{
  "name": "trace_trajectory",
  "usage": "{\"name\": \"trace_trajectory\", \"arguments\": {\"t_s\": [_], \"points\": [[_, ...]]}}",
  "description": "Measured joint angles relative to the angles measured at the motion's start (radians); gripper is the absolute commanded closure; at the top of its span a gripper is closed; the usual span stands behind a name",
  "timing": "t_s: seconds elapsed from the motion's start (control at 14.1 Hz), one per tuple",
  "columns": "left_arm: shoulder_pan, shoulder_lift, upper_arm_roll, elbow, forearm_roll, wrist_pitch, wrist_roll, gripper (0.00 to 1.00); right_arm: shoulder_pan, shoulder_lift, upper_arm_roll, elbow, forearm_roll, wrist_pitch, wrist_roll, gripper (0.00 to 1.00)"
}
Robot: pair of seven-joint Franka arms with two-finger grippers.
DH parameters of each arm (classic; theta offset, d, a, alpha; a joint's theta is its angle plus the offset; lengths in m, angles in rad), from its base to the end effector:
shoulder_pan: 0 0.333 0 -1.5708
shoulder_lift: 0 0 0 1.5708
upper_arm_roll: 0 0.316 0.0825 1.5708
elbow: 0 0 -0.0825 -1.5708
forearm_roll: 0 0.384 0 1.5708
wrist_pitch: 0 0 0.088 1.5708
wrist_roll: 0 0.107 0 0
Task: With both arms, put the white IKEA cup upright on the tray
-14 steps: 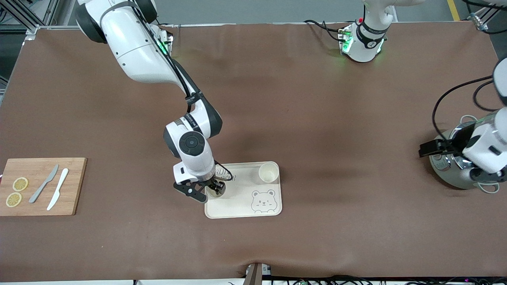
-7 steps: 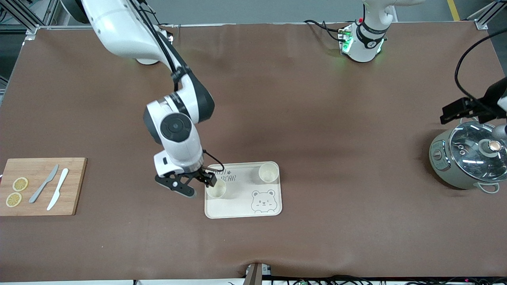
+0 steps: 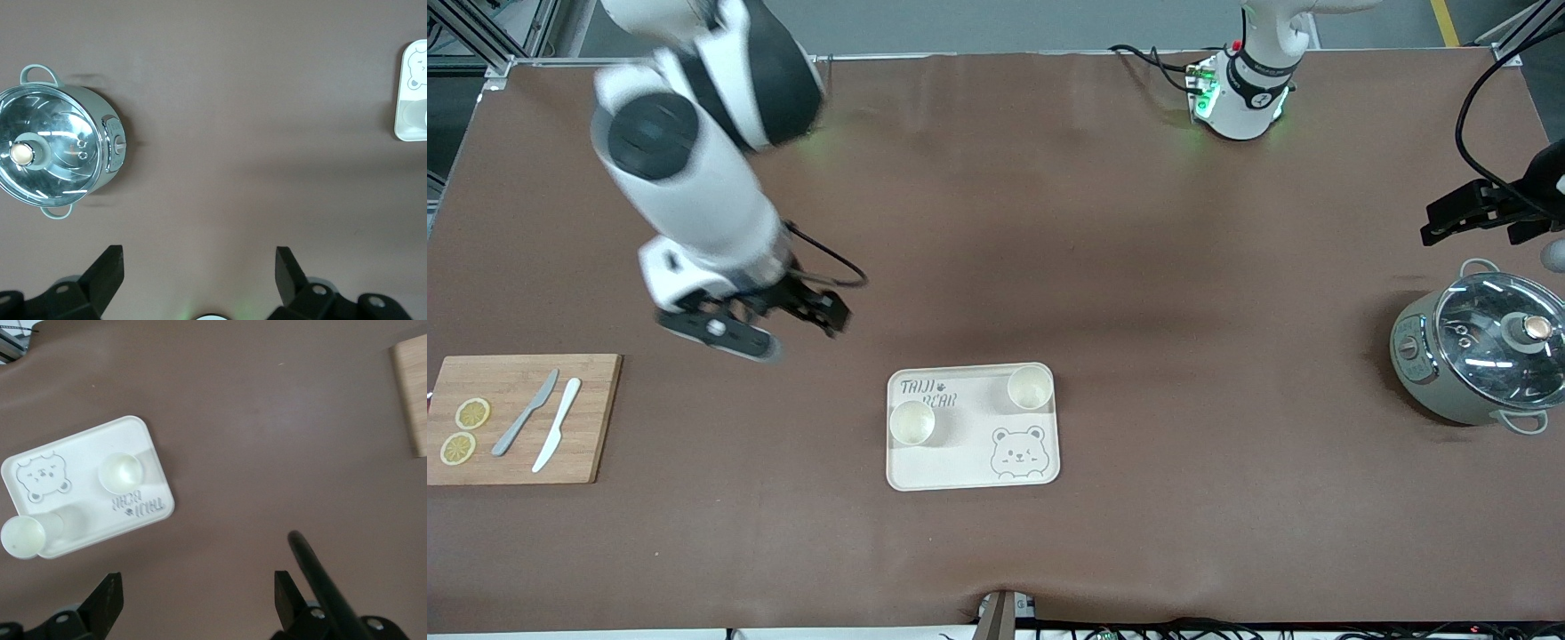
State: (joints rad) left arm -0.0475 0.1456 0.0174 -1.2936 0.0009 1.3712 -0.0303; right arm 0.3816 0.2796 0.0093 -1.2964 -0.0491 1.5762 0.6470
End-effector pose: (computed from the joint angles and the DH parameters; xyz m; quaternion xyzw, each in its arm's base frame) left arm 0.5776 -0.0182 0.6531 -0.9994 -0.0001 0.0339 0.0027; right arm 0.5931 0.2378 0.5876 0.9915 -0.1277 0.0116 0.0201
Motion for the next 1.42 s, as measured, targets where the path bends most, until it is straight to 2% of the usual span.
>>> {"name": "trace_trajectory", "arguments": {"t_s": [0.21,0.36,0.57,0.78,0.99,1.42], "points": [[0.001,0.0,0.0,-0.004,0.0,0.0,0.0,0.0,-0.134,-0.159,-0.006,-0.004,0.017,-0.19,-0.217,0.0],[0.001,0.0,0.0,-0.005,0.0,0.0,0.0,0.0,-0.221,-0.24,-0.008,-0.023,0.023,-0.259,-0.342,0.0],[0.003,-0.001,0.001,-0.005,0.0,0.0,0.0,0.0,-0.336,-0.339,-0.01,-0.139,0.025,-0.243,-0.472,0.0],[0.004,-0.001,0.001,-0.005,0.0,0.0,0.0,0.0,-0.443,-0.426,-0.018,-0.301,0.025,-0.142,-0.598,0.0],[0.004,-0.001,0.001,-0.005,0.0,0.0,0.0,0.0,-0.498,-0.445,-0.035,-0.376,0.025,-0.059,-0.703,0.0],[0.004,-0.001,0.001,-0.005,0.0,0.0,0.0,0.0,-0.497,-0.445,-0.028,-0.384,0.026,-0.046,-0.711,0.0]]}}
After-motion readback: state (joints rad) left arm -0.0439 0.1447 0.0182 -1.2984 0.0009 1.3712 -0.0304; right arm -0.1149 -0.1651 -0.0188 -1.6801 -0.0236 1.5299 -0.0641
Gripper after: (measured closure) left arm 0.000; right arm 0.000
